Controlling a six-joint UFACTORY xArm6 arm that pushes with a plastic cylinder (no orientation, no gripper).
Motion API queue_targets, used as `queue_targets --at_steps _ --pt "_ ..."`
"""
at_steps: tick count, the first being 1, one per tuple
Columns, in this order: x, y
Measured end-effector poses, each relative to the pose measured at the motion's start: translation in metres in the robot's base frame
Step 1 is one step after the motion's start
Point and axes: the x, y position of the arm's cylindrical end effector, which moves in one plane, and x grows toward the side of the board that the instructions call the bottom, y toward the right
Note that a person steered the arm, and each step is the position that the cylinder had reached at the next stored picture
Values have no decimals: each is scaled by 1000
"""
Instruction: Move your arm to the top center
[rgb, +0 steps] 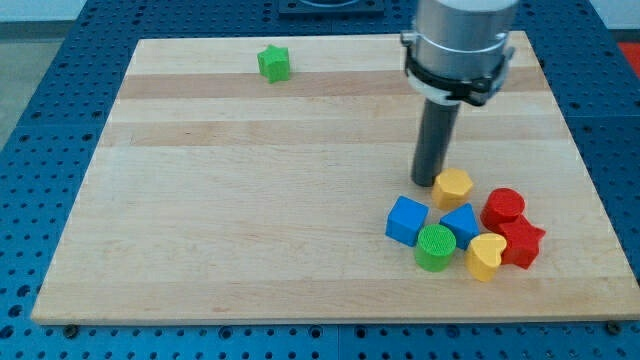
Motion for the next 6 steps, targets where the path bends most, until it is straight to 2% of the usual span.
queue_targets --at_steps 2,3,4,5,6 --pt "1 15" --pt "-56 9" --pt "-131 -8" --pt "-209 -40" --pt "-267 -67"
